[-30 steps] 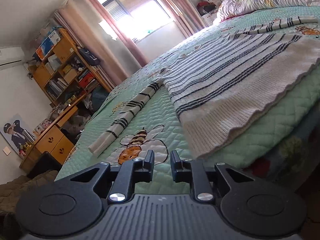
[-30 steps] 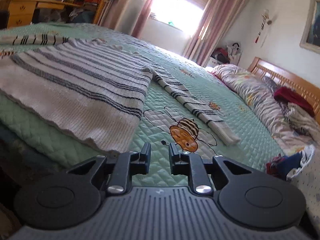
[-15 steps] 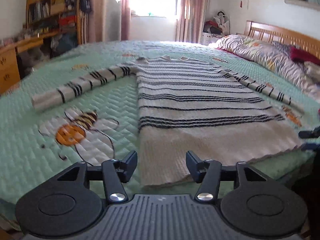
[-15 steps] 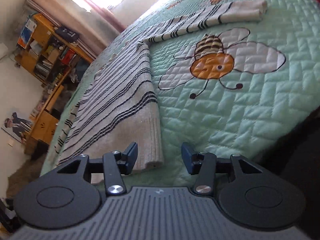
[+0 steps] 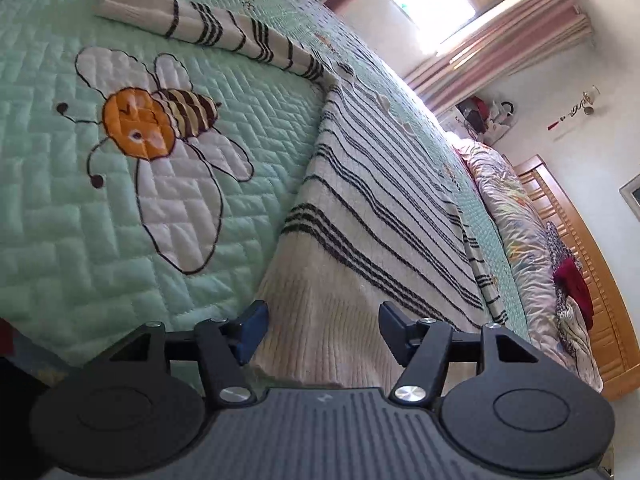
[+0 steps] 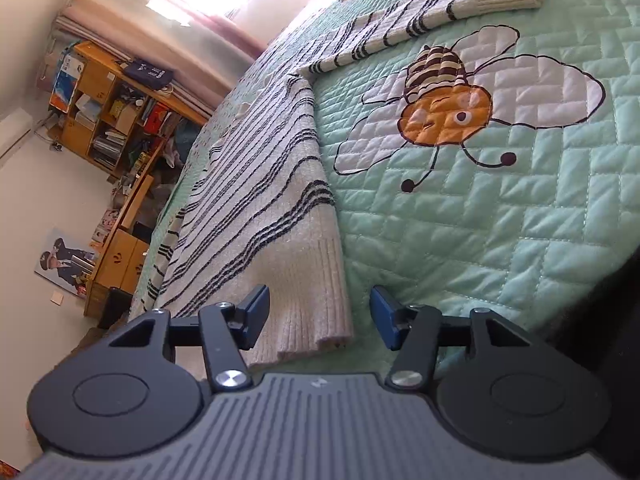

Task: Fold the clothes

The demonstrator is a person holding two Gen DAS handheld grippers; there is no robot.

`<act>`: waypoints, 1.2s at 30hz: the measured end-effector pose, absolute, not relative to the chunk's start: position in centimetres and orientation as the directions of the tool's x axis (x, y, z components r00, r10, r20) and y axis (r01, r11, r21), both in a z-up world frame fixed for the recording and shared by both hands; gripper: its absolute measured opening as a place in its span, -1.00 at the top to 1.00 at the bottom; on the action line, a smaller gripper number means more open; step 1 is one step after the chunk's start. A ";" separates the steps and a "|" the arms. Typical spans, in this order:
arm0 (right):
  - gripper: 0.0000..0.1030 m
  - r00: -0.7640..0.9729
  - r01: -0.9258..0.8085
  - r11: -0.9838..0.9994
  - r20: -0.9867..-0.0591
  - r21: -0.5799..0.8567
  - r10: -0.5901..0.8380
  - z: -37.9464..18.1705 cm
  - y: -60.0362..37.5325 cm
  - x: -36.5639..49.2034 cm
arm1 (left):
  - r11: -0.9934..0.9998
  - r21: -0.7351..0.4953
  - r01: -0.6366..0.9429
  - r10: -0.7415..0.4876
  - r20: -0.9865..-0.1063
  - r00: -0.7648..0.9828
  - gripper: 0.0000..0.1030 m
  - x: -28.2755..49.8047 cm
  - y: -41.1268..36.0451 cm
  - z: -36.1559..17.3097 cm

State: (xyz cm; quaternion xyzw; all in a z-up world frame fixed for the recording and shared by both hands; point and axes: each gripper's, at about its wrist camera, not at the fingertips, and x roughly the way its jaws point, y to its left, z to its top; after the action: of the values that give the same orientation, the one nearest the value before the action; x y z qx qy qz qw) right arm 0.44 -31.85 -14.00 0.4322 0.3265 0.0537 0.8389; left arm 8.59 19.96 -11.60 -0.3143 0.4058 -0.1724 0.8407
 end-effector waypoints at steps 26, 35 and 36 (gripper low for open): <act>0.88 0.773 0.206 0.458 -0.431 0.865 0.466 -15.7 -33.3 0.4 | 0.591 -0.806 -0.034 -0.677 -0.519 0.522 0.82 11.7 18.8 -15.3; 0.90 0.828 0.144 0.535 -0.397 0.833 0.396 -11.7 -32.5 -1.8 | 0.639 -0.769 -0.012 -0.622 -0.526 0.580 0.84 9.7 20.6 -12.0; 0.90 0.835 0.132 0.532 -0.383 0.836 0.395 -10.9 -32.5 -2.3 | 0.645 -0.764 -0.002 -0.622 -0.526 0.579 0.84 9.4 20.8 -11.5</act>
State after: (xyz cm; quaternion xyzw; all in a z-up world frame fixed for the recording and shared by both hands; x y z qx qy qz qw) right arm -2.34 -32.47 -10.89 0.4773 0.2763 0.0790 0.8304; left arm 9.36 20.78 -11.53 -0.3748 0.4163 -0.1926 0.8057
